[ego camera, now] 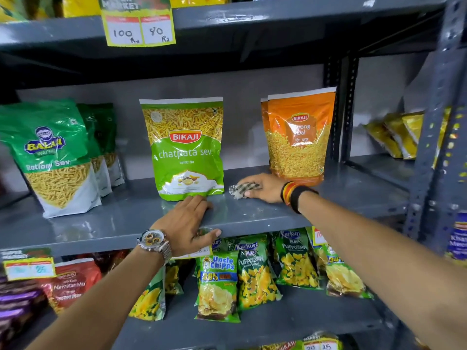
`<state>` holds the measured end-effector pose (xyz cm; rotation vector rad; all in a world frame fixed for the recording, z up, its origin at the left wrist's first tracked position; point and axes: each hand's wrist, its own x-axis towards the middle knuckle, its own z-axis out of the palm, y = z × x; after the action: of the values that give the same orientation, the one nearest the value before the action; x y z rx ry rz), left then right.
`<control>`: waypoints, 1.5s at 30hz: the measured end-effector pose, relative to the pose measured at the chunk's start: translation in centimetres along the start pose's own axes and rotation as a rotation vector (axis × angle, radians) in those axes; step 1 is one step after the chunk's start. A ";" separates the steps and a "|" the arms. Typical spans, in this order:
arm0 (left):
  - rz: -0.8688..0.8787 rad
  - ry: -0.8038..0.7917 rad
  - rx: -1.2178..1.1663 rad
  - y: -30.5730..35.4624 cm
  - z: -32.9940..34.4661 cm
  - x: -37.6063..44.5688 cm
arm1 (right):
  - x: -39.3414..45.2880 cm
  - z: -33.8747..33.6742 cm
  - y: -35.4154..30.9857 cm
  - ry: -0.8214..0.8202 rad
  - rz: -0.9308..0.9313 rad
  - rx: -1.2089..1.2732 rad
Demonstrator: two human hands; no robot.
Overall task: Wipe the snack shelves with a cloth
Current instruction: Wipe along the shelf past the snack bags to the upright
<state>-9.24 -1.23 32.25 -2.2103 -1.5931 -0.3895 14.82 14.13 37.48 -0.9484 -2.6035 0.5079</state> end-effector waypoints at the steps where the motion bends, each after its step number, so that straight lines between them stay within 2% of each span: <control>1: 0.001 0.001 0.003 0.0 0.0 -0.1 | -1.1 0.2 -0.5 -0.008 -0.046 -0.001; 4: -0.003 0.005 0.003 -0.1 0.1 -0.2 | -5.9 -0.5 -1.7 -0.124 -0.111 -0.001; 7: -0.004 0.014 -0.002 -0.2 0.2 -0.1 | -9.7 -2.9 -1.5 -0.239 -0.038 0.119; 11: -0.017 -0.005 0.001 -0.2 -0.1 0.2 | -8.2 -4.3 -1.1 -0.046 0.056 0.217; 14: -0.010 -0.001 0.002 -0.1 -0.2 0.1 | -6.5 -1.8 -1.4 0.048 0.126 0.083; 16: -0.006 0.000 -0.003 -0.1 -0.1 -0.1 | -7.3 -0.4 -2.2 0.043 0.090 0.050; 20: -0.006 -0.005 -0.002 -0.3 0.1 0.0 | -10.6 -3.0 -3.1 -0.143 0.114 0.164; 23: -0.025 0.017 -0.011 0.0 0.2 0.5 | -11.2 -6.6 -1.5 0.022 0.173 0.296; 25: -0.027 0.038 -0.030 1.3 0.2 1.1 | -10.3 -8.3 -0.3 0.120 0.194 0.266; 30: -0.007 0.020 -0.059 6.8 1.1 4.8 | -7.3 -7.9 2.5 0.148 0.221 0.056; 34: -0.024 0.013 -0.003 8.2 2.2 6.5 | -5.9 -6.2 3.7 0.140 0.165 -0.087; 38: -0.029 0.016 -0.002 7.8 2.6 6.5 | -6.4 -4.8 5.6 0.159 0.092 -0.066; 40: -0.033 0.022 -0.008 8.0 2.5 6.5 | -7.7 -5.6 5.9 0.095 0.062 -0.015; 43: -0.036 0.024 -0.022 8.4 2.3 6.4 | -9.9 -8.4 6.3 -0.120 0.030 0.036; 45: -0.039 0.020 -0.021 8.4 2.2 6.4 | -10.8 -10.2 7.0 -0.082 0.039 0.050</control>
<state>0.75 2.77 31.89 -2.1870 -1.6307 -0.4402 30.70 14.24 41.52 -0.9837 -2.6350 0.6321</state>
